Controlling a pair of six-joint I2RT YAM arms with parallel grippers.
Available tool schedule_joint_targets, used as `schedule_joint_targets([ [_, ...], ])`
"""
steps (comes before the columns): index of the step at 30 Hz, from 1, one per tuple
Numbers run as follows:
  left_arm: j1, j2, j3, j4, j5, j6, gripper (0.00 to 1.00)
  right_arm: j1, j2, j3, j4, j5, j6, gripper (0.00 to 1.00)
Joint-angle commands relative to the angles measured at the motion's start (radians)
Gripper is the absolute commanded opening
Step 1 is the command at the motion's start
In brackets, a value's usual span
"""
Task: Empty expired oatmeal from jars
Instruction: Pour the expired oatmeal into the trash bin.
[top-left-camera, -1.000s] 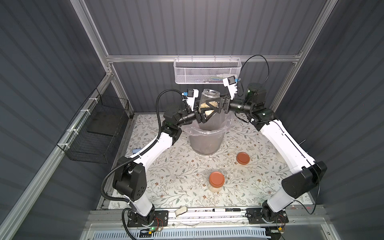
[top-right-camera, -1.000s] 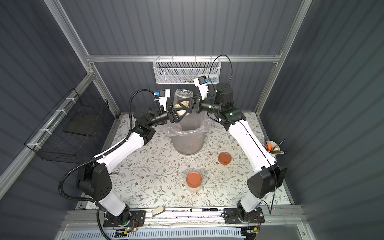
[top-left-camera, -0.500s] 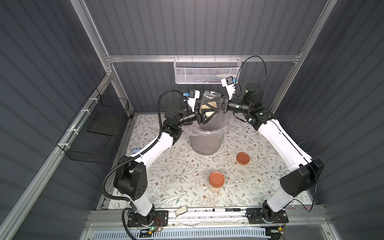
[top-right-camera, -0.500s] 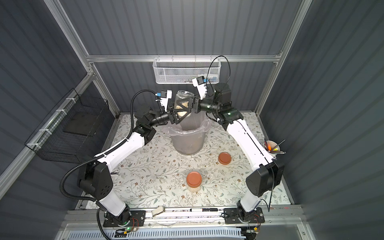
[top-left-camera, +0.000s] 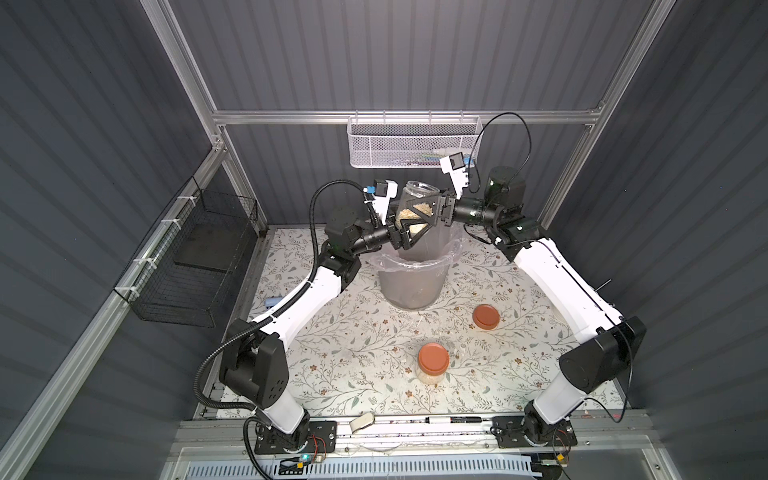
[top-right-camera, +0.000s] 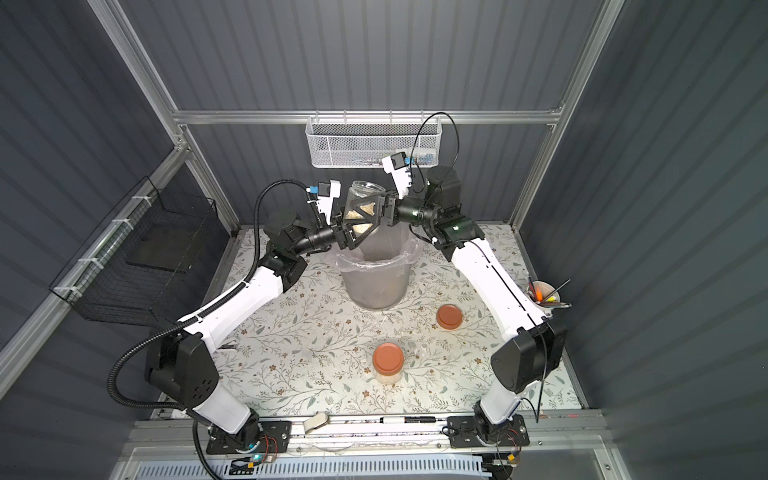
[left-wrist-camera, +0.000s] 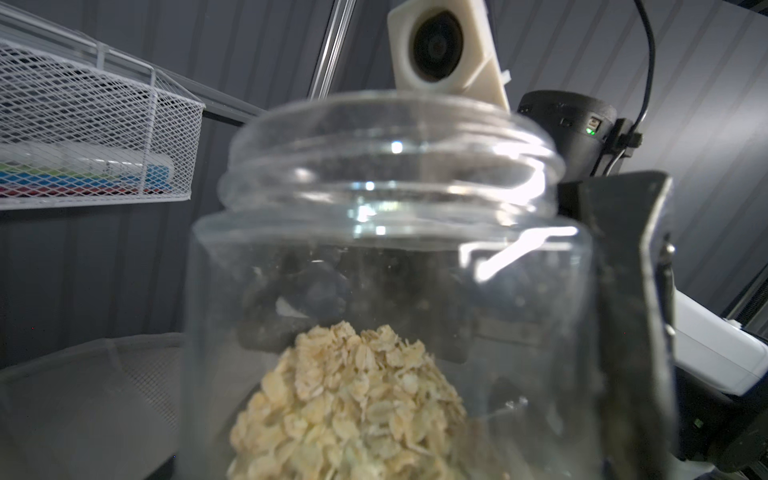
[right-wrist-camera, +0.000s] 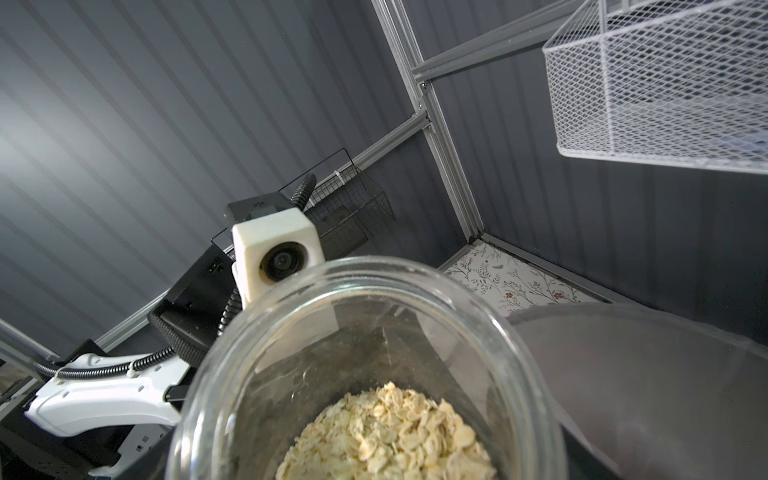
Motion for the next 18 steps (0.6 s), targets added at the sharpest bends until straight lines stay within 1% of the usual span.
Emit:
schedule_joint_targets([
  [1,-0.006,-0.035,-0.025,0.081,0.005,0.069,0.94,-0.016,0.007,-0.006,0.124,0.104,0.107,0.42],
  [4,-0.006,-0.045,-0.045,0.101,-0.011,0.071,0.99,-0.016,0.012,-0.003,0.128,0.119,0.116,0.42],
  [8,-0.006,-0.061,-0.063,0.092,-0.038,0.097,1.0,-0.016,0.014,-0.01,0.137,0.138,0.127,0.41],
  [12,-0.006,-0.104,-0.111,0.098,-0.081,0.127,1.0,-0.016,0.013,-0.006,0.133,0.178,0.129,0.4],
  [16,-0.006,-0.125,-0.17,0.174,-0.111,0.119,1.0,-0.017,0.016,-0.001,0.153,0.197,0.16,0.41],
  [18,-0.005,-0.129,-0.209,0.252,-0.135,0.108,1.0,-0.018,0.014,0.002,0.163,0.196,0.175,0.41],
])
